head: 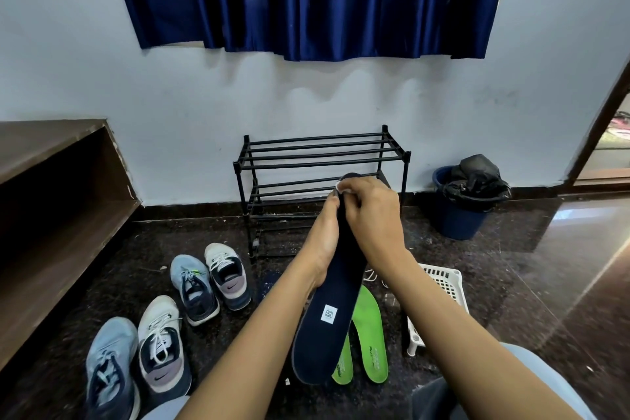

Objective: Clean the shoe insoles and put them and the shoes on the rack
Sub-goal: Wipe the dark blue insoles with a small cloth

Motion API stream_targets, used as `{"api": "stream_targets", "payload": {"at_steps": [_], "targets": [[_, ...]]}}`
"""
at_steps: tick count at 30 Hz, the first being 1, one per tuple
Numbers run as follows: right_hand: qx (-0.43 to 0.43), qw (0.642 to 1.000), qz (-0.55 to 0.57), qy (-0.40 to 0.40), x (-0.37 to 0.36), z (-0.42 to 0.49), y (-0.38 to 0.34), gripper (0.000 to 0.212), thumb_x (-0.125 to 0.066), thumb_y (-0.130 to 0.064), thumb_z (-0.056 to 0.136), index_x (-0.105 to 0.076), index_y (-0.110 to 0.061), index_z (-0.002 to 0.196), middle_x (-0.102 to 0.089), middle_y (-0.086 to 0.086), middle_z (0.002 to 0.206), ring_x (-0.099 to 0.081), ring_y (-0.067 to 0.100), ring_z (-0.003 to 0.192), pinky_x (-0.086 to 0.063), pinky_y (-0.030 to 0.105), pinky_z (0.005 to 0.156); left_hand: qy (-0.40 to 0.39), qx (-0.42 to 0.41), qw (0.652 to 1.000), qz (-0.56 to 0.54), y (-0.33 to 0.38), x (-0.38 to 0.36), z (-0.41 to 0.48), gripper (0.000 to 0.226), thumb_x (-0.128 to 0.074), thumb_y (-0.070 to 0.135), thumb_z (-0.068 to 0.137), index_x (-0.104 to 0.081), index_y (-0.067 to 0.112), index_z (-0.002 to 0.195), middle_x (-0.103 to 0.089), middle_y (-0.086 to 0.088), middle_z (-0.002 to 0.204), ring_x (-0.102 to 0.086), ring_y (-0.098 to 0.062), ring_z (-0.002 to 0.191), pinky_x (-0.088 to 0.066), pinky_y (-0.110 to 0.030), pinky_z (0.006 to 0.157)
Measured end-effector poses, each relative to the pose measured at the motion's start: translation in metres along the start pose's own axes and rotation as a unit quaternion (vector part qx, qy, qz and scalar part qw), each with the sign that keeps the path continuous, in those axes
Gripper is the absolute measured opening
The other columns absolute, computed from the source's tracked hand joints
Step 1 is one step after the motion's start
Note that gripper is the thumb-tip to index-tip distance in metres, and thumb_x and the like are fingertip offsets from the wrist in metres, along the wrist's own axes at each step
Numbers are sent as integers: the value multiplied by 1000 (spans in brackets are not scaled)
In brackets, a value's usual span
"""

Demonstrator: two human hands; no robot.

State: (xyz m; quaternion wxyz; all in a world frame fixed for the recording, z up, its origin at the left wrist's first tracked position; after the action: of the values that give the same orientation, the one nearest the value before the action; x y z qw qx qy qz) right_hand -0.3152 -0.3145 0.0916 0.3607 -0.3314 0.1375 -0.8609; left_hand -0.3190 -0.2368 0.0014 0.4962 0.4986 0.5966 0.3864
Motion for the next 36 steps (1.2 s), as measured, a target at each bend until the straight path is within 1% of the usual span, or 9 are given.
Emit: {"api": "stream_targets", "payload": {"at_steps": [5, 9, 12, 17, 22, 25, 28, 32, 36], "targets": [[-23, 999, -26, 13, 5, 9, 12, 18, -60, 0, 79, -72, -5, 91, -69, 11, 87, -63, 28, 85, -45, 31, 75, -13, -11, 1000, -6, -2, -7, 2, 49, -33, 46, 101, -67, 14, 116, -72, -13, 88, -69, -21, 78, -53, -29, 67], [-3, 1000, -5, 2, 0, -1, 2, 21, -56, -2, 77, -73, -5, 90, -68, 11, 85, -62, 28, 83, -47, 31, 74, -7, -11, 1000, 0, -3, -2, 5, 50, -31, 49, 101, -68, 16, 109, -72, -11, 90, -69, -20, 87, -53, -32, 76], [19, 1000, -15, -15, -6, -5, -4, 24, -53, -5, 77, -73, -5, 89, -67, 11, 84, -61, 28, 82, -43, 28, 74, 0, -3, 1000, 2, -6, 2, 7, 55, -33, 54, 99, -68, 13, 109, -72, -12, 90, -68, -25, 93, -52, -36, 81], [-8, 999, -43, 10, 6, 11, 16, 21, -55, -1, 80, -72, -3, 93, -67, 14, 86, -62, 32, 85, -48, 35, 73, -26, -26, 999, -5, -4, -9, 10, 46, -36, 46, 99, -66, 17, 119, -72, -9, 91, -69, -19, 80, -52, -28, 66], [-5, 1000, -20, 7, 3, 6, 13, 19, -59, -1, 78, -73, -6, 90, -68, 10, 84, -63, 27, 81, -50, 33, 74, -24, -28, 999, 4, -8, -6, 14, 46, -33, 47, 100, -65, 21, 120, -73, -10, 96, -69, -22, 92, -54, -31, 75], [12, 1000, 5, -9, -2, -3, 3, 22, -56, -5, 77, -74, -8, 88, -69, 8, 84, -64, 25, 80, -50, 32, 74, -16, -14, 1000, 3, -9, 1, 14, 51, -32, 51, 100, -68, 17, 111, -73, -11, 93, -69, -22, 93, -53, -35, 81], [25, 1000, 8, -16, -3, -4, 0, 21, -56, -4, 77, -74, -9, 88, -69, 8, 84, -64, 25, 80, -50, 32, 73, -20, -8, 1000, 3, -9, 3, 13, 50, -32, 49, 101, -70, 16, 101, -73, -10, 86, -69, -21, 85, -53, -34, 78], [0, 1000, -25, 14, 6, 9, 16, 19, -59, 1, 79, -73, -5, 89, -69, 10, 85, -64, 27, 83, -47, 31, 75, -32, -33, 999, -6, -3, -7, 8, 44, -34, 44, 100, -66, 17, 114, -69, -13, 93, -65, -24, 83, -50, -32, 69], [-21, 999, -25, 24, 11, 10, 23, 20, -58, 1, 79, -73, -5, 91, -69, 12, 87, -64, 29, 84, -48, 33, 76, -42, -59, 997, -10, -1, -13, 10, 36, -31, 35, 103, -65, 28, 114, -69, -10, 97, -65, -21, 86, -51, -32, 73]]}}
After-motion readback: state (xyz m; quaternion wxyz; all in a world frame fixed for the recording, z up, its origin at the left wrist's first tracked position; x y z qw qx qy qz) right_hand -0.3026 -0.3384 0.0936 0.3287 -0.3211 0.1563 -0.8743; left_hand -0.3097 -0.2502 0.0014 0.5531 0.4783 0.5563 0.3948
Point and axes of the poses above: each hand's wrist, its own z-axis towards the middle knuckle, its own x-axis out of the back of the hand, y = z × x, the point moved 9 cm from there along z, towards the middle knuckle
